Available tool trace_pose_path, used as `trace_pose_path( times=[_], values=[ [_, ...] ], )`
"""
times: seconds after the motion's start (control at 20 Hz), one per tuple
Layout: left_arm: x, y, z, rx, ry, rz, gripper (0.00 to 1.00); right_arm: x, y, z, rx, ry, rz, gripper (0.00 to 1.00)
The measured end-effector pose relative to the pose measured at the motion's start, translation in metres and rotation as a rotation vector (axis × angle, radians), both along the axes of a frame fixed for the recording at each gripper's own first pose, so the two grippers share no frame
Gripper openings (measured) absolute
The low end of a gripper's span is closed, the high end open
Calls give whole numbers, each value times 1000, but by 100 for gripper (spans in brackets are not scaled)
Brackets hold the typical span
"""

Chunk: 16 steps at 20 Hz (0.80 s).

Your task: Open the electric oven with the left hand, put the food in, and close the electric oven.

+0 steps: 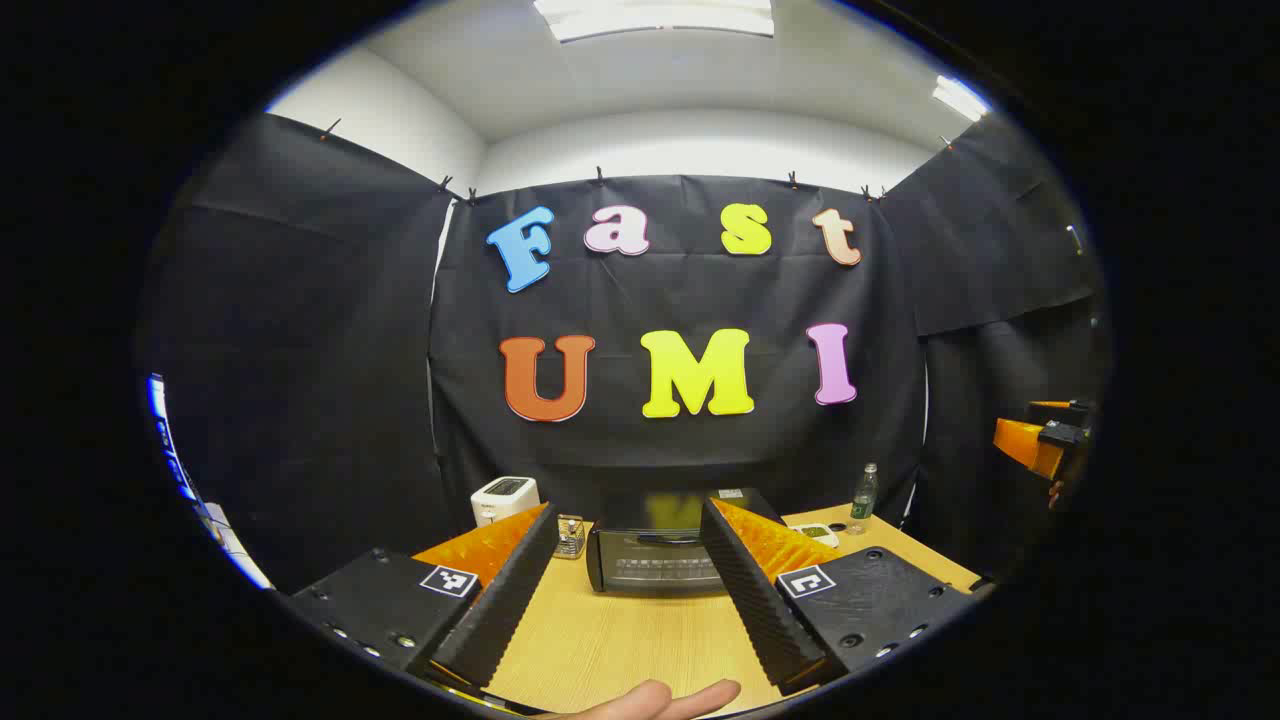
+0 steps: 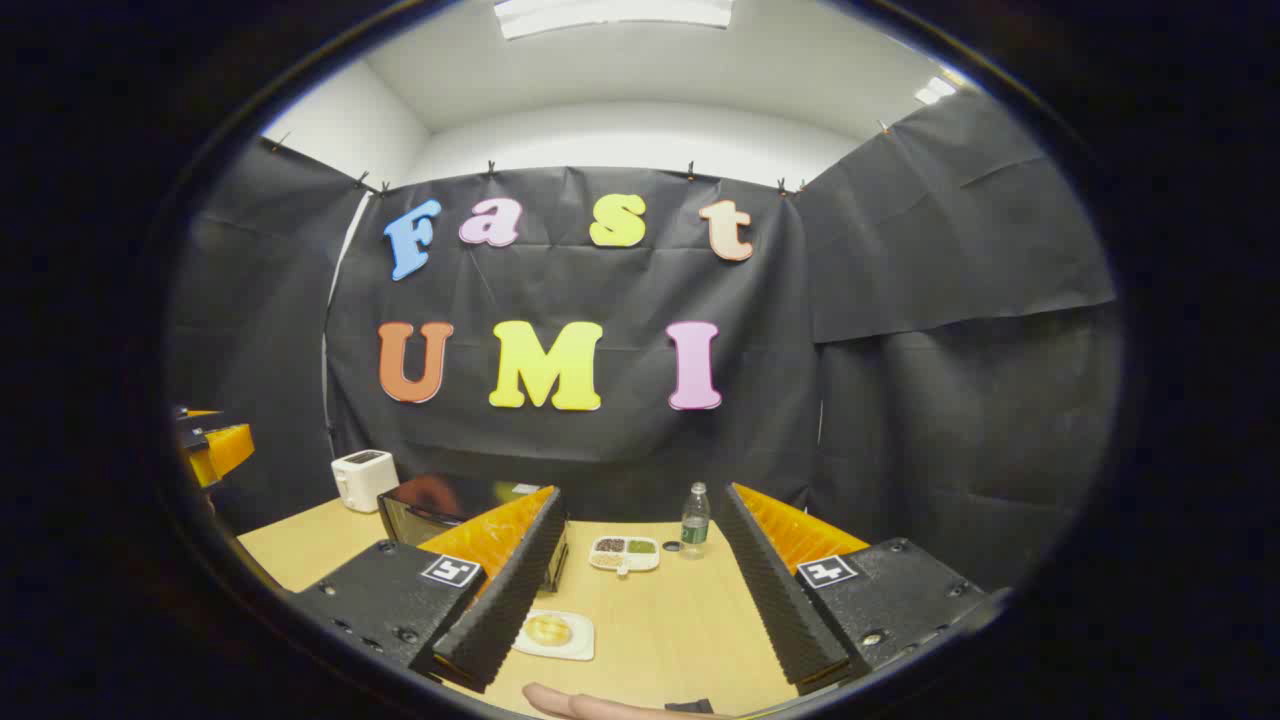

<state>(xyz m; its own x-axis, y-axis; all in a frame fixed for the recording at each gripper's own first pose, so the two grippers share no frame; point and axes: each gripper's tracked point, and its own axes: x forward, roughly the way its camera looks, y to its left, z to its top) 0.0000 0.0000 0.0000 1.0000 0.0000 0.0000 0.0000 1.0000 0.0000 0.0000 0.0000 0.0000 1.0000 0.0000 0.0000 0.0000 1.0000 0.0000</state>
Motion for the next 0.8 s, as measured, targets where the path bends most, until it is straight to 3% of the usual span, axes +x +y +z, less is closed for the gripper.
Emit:
trace_pose_path(
  times=[0.55,0.8],
  values=[
    [23,-7,-6,-5,15,-38,93,1,0,-3,8,5,7,100],
    [55,-7,-16,-28,33,-47,93,3,-2,-7,11,11,1,100]
  ],
)
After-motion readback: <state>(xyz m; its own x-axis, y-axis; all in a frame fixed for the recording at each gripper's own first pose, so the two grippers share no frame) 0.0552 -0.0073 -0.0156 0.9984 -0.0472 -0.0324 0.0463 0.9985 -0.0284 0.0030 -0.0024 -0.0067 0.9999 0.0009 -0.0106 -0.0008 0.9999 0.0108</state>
